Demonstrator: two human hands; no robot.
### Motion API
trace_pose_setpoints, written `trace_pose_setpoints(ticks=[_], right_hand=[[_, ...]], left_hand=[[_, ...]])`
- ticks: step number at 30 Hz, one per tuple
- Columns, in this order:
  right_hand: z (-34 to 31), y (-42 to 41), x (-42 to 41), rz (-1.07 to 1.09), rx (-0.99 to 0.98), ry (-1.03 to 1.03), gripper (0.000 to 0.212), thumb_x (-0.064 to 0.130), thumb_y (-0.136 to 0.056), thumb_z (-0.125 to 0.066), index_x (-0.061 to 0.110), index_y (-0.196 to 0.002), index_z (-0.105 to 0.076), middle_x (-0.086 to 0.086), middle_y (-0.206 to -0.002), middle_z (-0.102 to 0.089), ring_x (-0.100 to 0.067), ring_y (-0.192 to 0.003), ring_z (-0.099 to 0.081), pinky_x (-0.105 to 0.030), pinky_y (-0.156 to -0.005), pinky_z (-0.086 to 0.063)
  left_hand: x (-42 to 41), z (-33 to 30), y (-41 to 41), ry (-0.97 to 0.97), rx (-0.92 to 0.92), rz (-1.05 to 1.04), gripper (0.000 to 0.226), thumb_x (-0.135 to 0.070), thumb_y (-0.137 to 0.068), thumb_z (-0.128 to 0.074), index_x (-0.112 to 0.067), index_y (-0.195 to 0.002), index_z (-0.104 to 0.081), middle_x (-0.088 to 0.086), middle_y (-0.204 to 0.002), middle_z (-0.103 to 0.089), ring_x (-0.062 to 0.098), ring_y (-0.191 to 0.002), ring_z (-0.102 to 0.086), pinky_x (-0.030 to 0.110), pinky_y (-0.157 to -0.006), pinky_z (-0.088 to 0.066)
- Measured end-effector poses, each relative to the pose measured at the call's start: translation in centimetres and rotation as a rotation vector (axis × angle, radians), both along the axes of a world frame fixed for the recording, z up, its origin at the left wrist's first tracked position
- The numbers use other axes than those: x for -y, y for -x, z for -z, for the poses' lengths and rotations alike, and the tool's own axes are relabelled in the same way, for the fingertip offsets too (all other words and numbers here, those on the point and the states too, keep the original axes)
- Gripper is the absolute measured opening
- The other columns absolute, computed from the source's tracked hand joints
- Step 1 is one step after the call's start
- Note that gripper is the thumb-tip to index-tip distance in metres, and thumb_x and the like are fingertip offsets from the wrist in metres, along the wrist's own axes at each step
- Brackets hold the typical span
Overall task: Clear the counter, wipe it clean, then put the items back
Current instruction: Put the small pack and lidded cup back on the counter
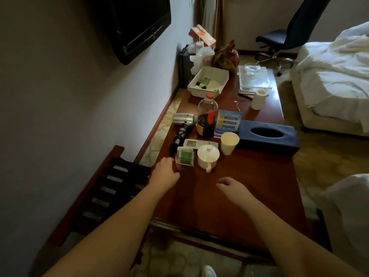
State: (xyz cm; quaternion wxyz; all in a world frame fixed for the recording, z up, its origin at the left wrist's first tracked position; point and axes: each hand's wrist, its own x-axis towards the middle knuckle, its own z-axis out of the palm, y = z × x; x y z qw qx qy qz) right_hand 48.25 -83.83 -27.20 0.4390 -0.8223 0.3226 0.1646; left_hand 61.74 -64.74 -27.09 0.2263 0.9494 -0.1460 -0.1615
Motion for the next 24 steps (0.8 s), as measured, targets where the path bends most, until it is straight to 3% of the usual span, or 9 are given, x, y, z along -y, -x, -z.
trace_pose_setpoints(ticks=[2, 6, 10, 14, 20, 24], right_hand=[[0.9, -1.6, 0.8, 0.025, -0.016, -0.078, 0.042, 0.037, -0.096, -0.051, 0.023, -0.135, -0.047, 0.006, -0.102, -0.057, -0.018, -0.1, -0.064, -0.027, -0.077, -0.052], [2.7, -4.0, 1.9, 0.086, -0.031, -0.249, 0.048, 0.037, -0.095, -0.053, 0.027, -0.14, -0.039, 0.007, -0.108, -0.056, -0.013, -0.093, -0.062, -0.023, -0.064, -0.048], [4.2, -5.6, 2.3, 0.181, -0.035, -0.447, 0.045, 0.033, -0.093, -0.057, 0.029, -0.136, -0.043, 0.007, -0.105, -0.058, -0.014, -0.097, -0.06, -0.029, -0.076, -0.051], [5.2, -6.6, 2.7, 0.274, -0.041, -0.626, 0.047, 0.031, -0.091, -0.06, 0.03, -0.136, -0.045, 0.0, -0.111, -0.063, -0.019, -0.101, -0.063, -0.031, -0.074, -0.049], [5.8, -7.3, 3.4, 0.314, -0.061, -0.753, 0.038, 0.026, -0.093, -0.06, 0.028, -0.128, -0.048, -0.001, -0.116, -0.063, -0.018, -0.105, -0.061, -0.036, -0.088, -0.047], [6.1, -7.6, 3.9, 0.309, -0.064, -0.762, 0.026, 0.025, -0.093, -0.059, 0.028, -0.117, -0.051, -0.003, -0.115, -0.064, -0.018, -0.106, -0.061, -0.033, -0.079, -0.045]], left_hand=[[1.7, 0.7, -1.9, -0.061, 0.053, 0.038, 0.054, -0.025, -0.085, -0.065, -0.02, -0.135, -0.044, 0.001, -0.135, -0.045, 0.02, -0.117, -0.049, 0.042, -0.097, -0.049], [4.3, 1.7, -5.2, -0.178, 0.112, 0.152, 0.065, -0.027, -0.083, -0.067, -0.021, -0.141, -0.038, 0.002, -0.146, -0.037, 0.023, -0.131, -0.037, 0.041, -0.107, -0.036], [5.8, 2.5, -7.5, -0.289, 0.095, 0.215, 0.078, -0.032, -0.082, -0.067, -0.02, -0.148, -0.027, 0.003, -0.154, -0.028, 0.026, -0.139, -0.028, 0.046, -0.113, -0.025], [6.5, 3.4, -8.8, -0.332, 0.06, 0.231, 0.082, -0.03, -0.083, -0.067, -0.02, -0.151, -0.023, 0.002, -0.155, -0.028, 0.026, -0.139, -0.028, 0.046, -0.113, -0.024], [6.6, 4.4, -9.4, -0.373, 0.066, 0.273, 0.077, -0.029, -0.084, -0.065, -0.021, -0.15, -0.026, 0.003, -0.148, -0.039, 0.024, -0.135, -0.032, 0.043, -0.11, -0.025], [6.4, 4.8, -8.5, -0.366, 0.069, 0.229, 0.073, -0.035, -0.083, -0.067, -0.02, -0.146, -0.033, 0.003, -0.141, -0.042, 0.023, -0.129, -0.036, 0.04, -0.107, -0.029]])
